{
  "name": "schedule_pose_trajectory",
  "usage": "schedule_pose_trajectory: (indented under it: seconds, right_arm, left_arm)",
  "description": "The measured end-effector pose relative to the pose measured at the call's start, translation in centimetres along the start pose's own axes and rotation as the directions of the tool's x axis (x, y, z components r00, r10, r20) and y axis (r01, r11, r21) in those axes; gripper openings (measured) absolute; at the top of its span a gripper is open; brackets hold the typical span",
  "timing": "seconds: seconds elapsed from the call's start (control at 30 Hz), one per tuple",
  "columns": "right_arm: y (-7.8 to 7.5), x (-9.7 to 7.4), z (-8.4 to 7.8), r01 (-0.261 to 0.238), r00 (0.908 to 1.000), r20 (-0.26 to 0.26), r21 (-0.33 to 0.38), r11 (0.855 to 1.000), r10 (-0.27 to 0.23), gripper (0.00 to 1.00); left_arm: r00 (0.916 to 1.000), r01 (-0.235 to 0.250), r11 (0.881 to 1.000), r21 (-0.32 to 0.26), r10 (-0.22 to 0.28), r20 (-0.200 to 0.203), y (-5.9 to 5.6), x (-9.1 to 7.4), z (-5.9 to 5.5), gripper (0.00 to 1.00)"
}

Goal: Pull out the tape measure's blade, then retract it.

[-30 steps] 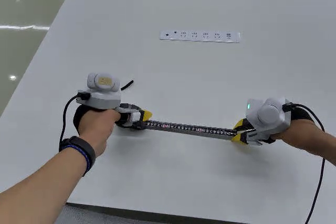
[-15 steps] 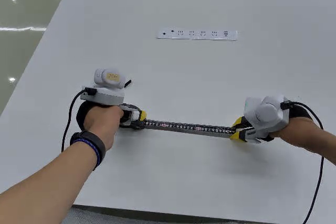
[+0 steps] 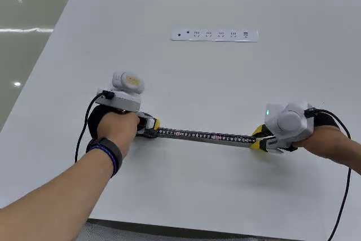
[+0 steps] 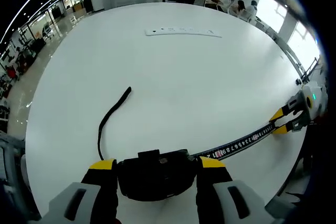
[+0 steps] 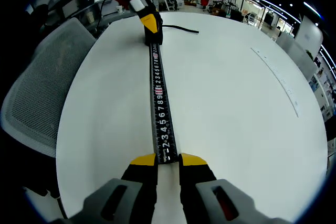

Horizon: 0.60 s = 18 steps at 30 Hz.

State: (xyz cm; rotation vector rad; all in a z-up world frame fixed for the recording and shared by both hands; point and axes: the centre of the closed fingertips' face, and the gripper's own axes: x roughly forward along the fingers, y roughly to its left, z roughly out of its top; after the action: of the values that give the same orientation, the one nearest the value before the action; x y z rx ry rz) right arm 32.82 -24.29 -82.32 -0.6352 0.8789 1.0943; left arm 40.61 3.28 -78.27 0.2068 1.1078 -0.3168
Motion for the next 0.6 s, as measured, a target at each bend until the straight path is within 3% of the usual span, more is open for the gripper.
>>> schedule_pose_trajectory:
  seconds: [0.6]
  right_arm:
    - [0.2,0.8,2.2,0.015,0.9996,0.026,-0.05,0.999,-0.013,0.14]
  left_arm:
    - [1.0,-0.006,1.0,0.004,0.006,-0.006,0.1,-0.1,0.0,0.56]
